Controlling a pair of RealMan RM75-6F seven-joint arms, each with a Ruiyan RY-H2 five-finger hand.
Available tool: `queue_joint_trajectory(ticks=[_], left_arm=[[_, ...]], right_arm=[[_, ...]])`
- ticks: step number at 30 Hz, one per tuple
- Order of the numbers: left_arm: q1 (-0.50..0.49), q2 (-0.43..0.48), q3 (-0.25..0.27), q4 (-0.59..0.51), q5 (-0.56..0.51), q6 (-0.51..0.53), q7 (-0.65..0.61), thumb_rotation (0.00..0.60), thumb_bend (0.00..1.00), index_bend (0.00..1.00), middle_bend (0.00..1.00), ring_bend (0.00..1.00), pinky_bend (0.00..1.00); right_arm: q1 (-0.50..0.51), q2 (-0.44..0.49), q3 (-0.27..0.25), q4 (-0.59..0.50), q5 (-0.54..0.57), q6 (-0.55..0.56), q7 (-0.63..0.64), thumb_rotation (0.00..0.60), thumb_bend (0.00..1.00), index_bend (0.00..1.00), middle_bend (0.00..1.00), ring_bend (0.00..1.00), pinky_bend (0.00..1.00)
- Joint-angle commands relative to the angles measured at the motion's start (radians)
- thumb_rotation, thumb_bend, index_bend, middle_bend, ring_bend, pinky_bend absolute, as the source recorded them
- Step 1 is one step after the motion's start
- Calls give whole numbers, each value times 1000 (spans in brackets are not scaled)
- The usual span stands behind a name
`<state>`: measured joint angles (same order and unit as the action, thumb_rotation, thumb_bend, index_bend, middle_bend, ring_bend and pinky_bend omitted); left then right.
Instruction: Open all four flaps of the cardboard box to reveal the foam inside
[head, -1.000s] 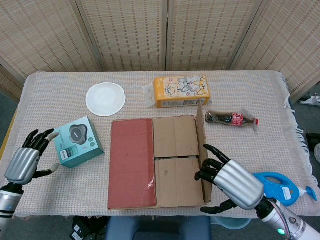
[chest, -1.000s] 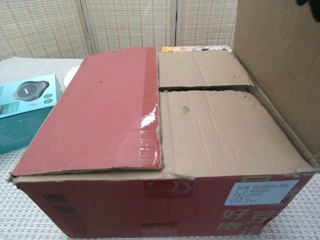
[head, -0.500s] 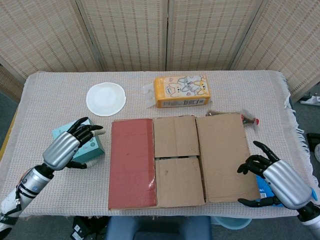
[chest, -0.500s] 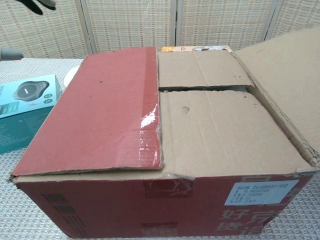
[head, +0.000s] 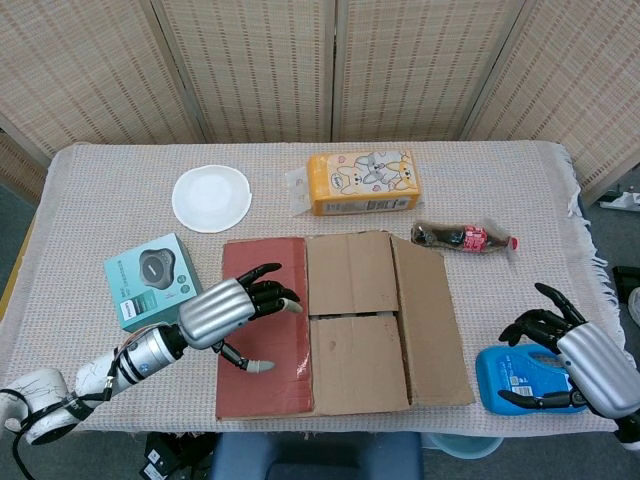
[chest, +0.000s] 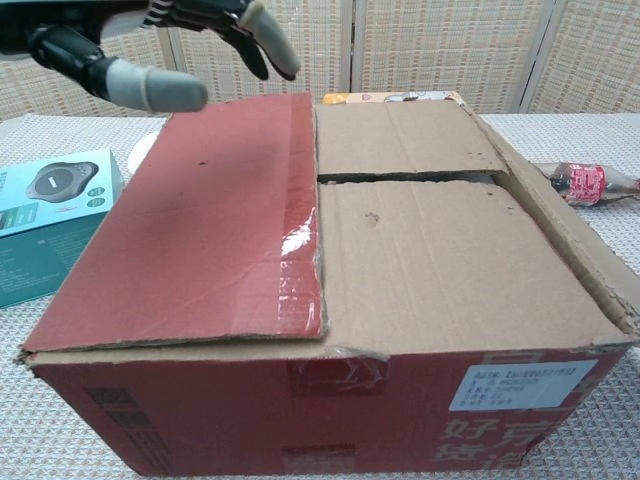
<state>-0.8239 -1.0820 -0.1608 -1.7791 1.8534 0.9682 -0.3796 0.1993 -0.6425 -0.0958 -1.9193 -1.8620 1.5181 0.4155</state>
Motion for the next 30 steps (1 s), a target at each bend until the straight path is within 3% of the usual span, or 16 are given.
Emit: queue_joint_trajectory(ticks=[1,16,30], left_arm=[[-37,-28,3,1,-5,-33,21,192,234,266,253,246,0],[-116,-74,39,-47,-59,-145,246,135,222,326,304,274,0],[-111,-103,67,-61,-91,-123,379,137,220,422,419,377,0]], right_arm=[[3,-7,5,11,6,-7,13,328,0,391,501,321,0],[21,-50,18,82,34,-53,99,326,0,391,501,321,0],[17,-67,20,109,39,-50,129,327,0,391,501,321,0]])
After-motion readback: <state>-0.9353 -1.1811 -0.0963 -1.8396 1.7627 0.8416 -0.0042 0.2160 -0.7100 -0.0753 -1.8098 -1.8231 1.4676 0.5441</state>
